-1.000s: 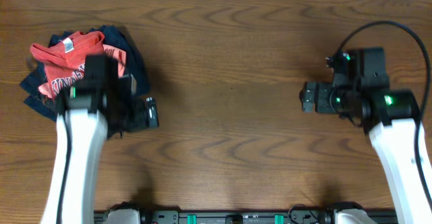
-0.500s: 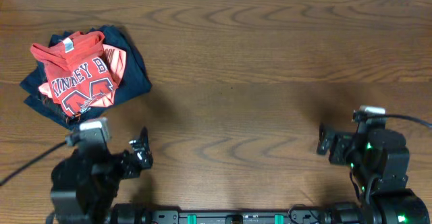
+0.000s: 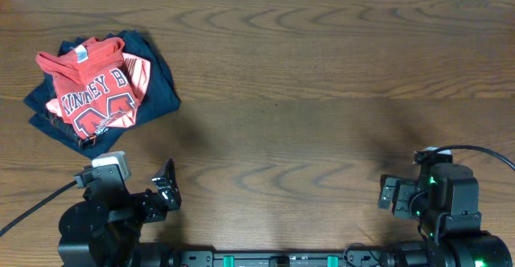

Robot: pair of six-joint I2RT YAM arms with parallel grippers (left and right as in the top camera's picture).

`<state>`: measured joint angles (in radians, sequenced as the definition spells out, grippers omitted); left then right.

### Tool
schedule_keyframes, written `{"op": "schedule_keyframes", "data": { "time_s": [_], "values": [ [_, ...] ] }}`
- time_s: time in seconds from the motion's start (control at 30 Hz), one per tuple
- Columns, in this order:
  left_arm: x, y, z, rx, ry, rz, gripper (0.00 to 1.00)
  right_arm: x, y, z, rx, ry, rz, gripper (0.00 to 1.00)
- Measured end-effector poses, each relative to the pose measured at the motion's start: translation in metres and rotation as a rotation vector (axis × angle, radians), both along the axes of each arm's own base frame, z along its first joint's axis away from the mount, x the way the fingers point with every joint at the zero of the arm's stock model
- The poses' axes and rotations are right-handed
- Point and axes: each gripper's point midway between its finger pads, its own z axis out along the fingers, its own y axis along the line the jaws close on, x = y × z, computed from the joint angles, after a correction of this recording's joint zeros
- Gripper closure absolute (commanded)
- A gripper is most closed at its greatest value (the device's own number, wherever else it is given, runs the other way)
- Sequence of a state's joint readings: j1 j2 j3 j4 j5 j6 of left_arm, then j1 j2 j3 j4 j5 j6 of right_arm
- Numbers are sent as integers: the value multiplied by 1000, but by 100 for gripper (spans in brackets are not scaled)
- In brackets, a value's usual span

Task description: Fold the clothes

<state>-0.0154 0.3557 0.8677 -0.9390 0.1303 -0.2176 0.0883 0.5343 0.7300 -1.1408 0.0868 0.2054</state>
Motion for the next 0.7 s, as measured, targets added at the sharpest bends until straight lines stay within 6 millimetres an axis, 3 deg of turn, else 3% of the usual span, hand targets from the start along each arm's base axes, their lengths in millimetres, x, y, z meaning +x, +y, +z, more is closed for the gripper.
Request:
{"op": "schedule_keyframes", "data": {
  "time_s": [0.27,0.5,0.7],
  "values": [
    [0,0,0,0,0,0,2,0,0,8,4,-57,1,1],
    [0,0,-2,0,4,1,2,20,2,58,-25,-451,55,1],
    [0,0,-2,-3,6,2,2,34,3,66,-35,-730,65,1]
  ]
}}
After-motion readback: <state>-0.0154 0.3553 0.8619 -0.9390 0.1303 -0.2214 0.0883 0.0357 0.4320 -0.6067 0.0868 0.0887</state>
